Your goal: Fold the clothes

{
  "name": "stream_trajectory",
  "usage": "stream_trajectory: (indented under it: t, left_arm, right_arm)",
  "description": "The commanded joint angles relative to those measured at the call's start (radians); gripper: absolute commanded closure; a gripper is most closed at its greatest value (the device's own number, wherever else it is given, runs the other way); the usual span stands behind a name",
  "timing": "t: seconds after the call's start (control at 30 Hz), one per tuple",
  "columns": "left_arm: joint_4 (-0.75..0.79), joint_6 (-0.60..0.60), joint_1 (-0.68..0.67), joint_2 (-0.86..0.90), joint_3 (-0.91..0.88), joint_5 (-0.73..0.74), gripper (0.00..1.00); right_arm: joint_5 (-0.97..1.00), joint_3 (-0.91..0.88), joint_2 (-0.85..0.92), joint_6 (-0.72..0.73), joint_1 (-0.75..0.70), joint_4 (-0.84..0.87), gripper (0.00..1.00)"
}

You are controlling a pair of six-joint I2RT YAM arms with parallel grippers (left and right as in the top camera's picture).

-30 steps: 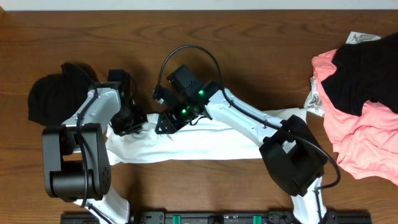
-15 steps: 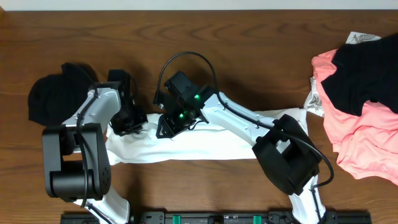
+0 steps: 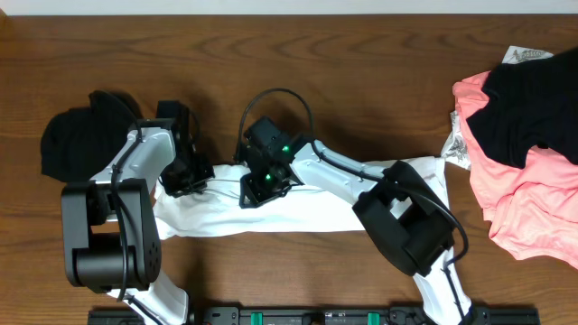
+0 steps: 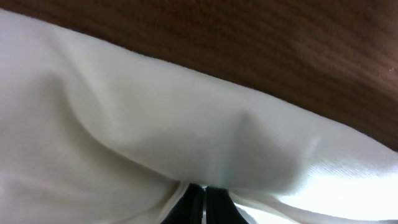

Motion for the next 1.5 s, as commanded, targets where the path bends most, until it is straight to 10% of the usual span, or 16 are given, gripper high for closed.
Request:
stream_trajectory:
  t: [0.0, 1.47]
  left_arm:
    - [0.008, 0.016, 0.025, 0.068, -0.037, -0.132, 0.94]
    - [0.014, 0.016, 0.025, 0.068, -0.037, -0.135, 0.94]
  right_arm:
    - [0.070, -0.014, 0.056, 0.011, -0.012, -0.035, 0.72]
    - [-0.046, -0.005, 0.074, -0.233, -0.312, -0.457, 0.71]
